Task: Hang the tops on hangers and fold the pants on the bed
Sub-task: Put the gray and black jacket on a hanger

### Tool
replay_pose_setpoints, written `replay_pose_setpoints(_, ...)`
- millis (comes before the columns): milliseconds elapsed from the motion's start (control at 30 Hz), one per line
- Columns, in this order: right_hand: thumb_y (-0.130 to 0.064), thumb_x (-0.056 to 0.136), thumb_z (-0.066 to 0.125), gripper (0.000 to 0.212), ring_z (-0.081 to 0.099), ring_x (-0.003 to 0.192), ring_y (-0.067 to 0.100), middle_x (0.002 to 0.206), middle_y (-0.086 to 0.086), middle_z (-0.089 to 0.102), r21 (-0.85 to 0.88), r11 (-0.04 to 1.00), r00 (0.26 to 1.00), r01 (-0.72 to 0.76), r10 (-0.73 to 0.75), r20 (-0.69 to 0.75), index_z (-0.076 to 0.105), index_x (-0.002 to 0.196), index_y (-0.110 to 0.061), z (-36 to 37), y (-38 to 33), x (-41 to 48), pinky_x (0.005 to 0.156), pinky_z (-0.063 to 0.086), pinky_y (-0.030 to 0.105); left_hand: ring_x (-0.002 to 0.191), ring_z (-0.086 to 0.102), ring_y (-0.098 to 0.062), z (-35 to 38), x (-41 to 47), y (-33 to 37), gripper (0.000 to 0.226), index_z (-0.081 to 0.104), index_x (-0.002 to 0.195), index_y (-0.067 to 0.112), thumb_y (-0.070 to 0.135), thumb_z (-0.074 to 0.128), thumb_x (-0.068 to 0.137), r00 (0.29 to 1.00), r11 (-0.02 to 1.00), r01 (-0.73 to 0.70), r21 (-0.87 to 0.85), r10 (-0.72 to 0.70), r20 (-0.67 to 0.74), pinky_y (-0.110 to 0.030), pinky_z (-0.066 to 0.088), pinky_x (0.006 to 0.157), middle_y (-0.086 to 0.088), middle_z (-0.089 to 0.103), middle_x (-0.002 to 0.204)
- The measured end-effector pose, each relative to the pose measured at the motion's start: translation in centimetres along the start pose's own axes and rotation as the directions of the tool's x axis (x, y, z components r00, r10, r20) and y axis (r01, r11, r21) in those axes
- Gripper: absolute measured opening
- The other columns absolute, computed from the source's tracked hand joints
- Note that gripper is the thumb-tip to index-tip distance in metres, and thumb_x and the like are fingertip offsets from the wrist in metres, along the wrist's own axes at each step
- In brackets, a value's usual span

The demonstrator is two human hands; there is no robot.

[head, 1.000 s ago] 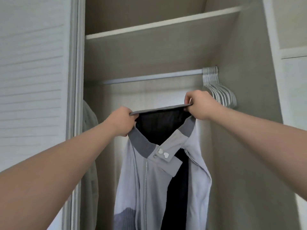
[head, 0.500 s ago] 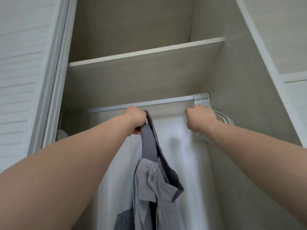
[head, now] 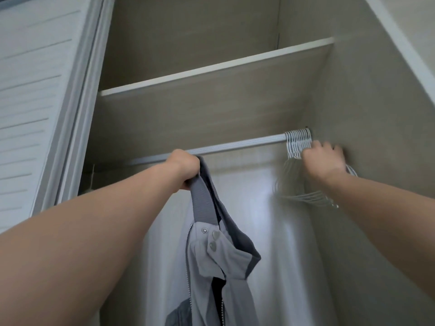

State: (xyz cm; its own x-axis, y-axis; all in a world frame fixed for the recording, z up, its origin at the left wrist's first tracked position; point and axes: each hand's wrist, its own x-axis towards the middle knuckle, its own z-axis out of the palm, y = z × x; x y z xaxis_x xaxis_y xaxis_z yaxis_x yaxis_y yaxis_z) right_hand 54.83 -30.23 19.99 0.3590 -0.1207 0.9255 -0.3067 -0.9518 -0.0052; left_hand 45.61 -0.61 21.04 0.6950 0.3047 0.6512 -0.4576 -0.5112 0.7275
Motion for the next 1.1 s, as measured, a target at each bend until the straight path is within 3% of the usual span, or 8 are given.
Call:
replay_pose_setpoints(167,-0.013,0.095,0.047,0.033,0.046,0.127,0.032,0.132,0.011,0.053,0.119,0.991,0.998,-0.063,0.064,-0.001,0.060,0.126,-0.017,-0.9,-0.3,0.6,0.099,0.036,0.041,0.056,0.061,-0.030,-0.4,0.0,-0.1,0.019,0.053,0.080,0.001,-0.005,0.042,0.095,1.000,1.000,-0.002,0.007,0.002,-0.024,-0.034,0.053,0.038,-0.018,0.061,0.078)
replay_pose_setpoints(333,-0.019,0.098,0.052,0.033,0.047,0.126,0.035,0.134,0.014,0.052,0.228,0.969,0.994,-0.092,0.102,-0.031,0.054,0.129,-0.008,-2.0,-0.8,0.7,0.099,0.038,0.042,0.067,0.064,-0.036,-1.6,-0.7,-0.3,0.016,0.056,0.087,-0.002,-0.003,0.042,0.094,0.998,0.999,0.006,0.038,-0.004,-0.062,-0.050,0.061,0.066,-0.020,0.062,0.082)
replay_pose_setpoints(433,-0.014,0.094,0.056,0.036,0.048,0.125,0.039,0.132,0.018,0.052,0.392,0.910,0.987,-0.136,0.157,-0.021,0.054,0.128,-0.002,-2.9,-1.2,0.3,0.100,0.040,0.044,0.063,0.055,-0.029,-3.0,-1.2,-0.1,0.019,0.051,0.077,0.002,-0.002,0.043,0.094,0.990,0.996,-0.009,0.091,0.022,-0.136,-0.031,0.051,0.045,-0.016,0.056,0.080)
replay_pose_setpoints(500,-0.008,0.090,0.056,0.035,0.051,0.121,0.043,0.129,0.024,0.053,0.567,0.807,0.981,-0.167,0.191,0.017,0.056,0.123,0.004,-3.8,-1.5,-0.3,0.099,0.043,0.046,0.068,0.055,-0.031,-4.1,-1.8,0.3,0.015,0.055,0.084,-0.001,0.000,0.043,0.094,0.981,0.993,-0.028,0.111,0.049,-0.186,-0.027,0.045,0.040,-0.018,0.056,0.085)
replay_pose_setpoints(633,-0.002,0.090,0.050,0.025,0.057,0.113,0.046,0.118,0.032,0.060,0.830,0.512,0.971,-0.223,0.193,0.142,0.059,0.111,0.008,-5.7,-2.0,-2.2,0.095,0.047,0.043,0.110,0.061,-0.043,-6.6,-3.5,1.4,0.028,0.063,0.115,-0.007,0.008,0.048,0.096,0.944,0.995,-0.045,0.085,0.070,-0.321,-0.048,0.053,0.089,-0.029,0.063,0.118)
replay_pose_setpoints(767,-0.007,0.093,0.047,0.018,0.061,0.085,0.034,0.095,0.022,0.063,0.932,0.209,0.951,-0.296,0.154,0.267,0.063,0.102,-0.003,-7.6,-2.9,-5.2,0.066,0.044,0.031,0.107,0.061,-0.038,-9.4,-5.5,2.9,0.029,0.063,0.121,-0.001,0.012,0.050,0.098,0.902,0.999,-0.047,0.016,0.050,-0.429,-0.040,0.049,0.082,-0.021,0.065,0.119)
replay_pose_setpoints(867,-0.007,0.091,0.043,0.014,0.043,0.051,0.020,0.065,0.011,0.049,0.944,-0.048,0.941,-0.325,0.082,0.328,0.052,0.083,-0.015,-9.2,-3.3,-8.0,0.043,0.032,0.020,0.097,0.059,-0.031,-11.7,-7.4,4.4,0.032,0.063,0.127,0.004,0.010,0.047,0.100,0.858,0.998,-0.061,-0.034,0.035,-0.513,-0.037,0.047,0.080,-0.014,0.065,0.112)
replay_pose_setpoints(1100,-0.012,0.094,0.047,0.018,0.035,0.050,0.017,0.065,0.004,0.044,0.867,-0.384,0.937,-0.318,0.013,0.350,0.046,0.082,-0.025,-14.7,-3.4,-14.2,0.050,0.026,0.027,0.094,0.064,-0.035,-15.9,-12.9,6.7,0.025,0.069,0.104,0.004,0.011,0.046,0.096,0.757,0.992,-0.102,0.069,0.123,-0.642,-0.031,0.042,0.073,-0.017,0.067,0.101)
